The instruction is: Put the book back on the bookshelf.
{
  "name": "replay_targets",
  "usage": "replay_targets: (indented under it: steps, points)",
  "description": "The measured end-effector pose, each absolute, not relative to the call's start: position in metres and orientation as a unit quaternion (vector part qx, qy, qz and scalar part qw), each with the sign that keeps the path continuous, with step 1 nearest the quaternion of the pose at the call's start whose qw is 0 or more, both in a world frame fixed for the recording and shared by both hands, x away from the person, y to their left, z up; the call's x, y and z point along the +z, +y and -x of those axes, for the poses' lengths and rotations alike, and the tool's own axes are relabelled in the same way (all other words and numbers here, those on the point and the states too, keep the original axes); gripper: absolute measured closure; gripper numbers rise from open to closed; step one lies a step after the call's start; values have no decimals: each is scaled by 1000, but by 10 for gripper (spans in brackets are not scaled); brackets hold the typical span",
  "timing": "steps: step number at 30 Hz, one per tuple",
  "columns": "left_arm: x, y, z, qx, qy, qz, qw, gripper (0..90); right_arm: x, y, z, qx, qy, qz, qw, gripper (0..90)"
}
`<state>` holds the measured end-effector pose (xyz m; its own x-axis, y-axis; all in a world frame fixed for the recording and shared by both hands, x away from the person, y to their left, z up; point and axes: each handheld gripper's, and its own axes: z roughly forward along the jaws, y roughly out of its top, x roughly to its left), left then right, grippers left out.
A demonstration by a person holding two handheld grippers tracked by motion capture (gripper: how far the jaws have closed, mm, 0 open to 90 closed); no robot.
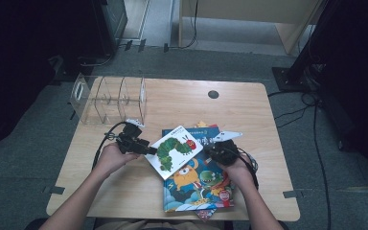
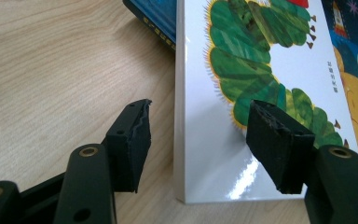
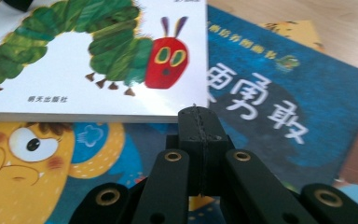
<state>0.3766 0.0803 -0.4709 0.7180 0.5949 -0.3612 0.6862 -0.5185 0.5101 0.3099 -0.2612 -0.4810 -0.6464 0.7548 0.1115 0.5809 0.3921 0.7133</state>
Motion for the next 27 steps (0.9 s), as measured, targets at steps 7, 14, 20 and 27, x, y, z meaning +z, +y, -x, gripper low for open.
replay_targets:
  steps: [7, 14, 20, 27]
  points:
    - [-471, 68, -393, -96, 364, -874, 306, 379, -485, -251, -307, 374, 838, -384, 104, 900]
    - [-470, 57, -401, -115, 367, -878, 284, 363, -485, -246, -305, 376, 842, -373, 102, 900]
    - [-472, 47, -405, -134, 365, -879, 276, 343, -485, -241, -301, 376, 848, -360, 95, 900]
    - [-475, 43, -405, -155, 358, -879, 273, 333, -484, -228, -293, 377, 856, -341, 96, 900]
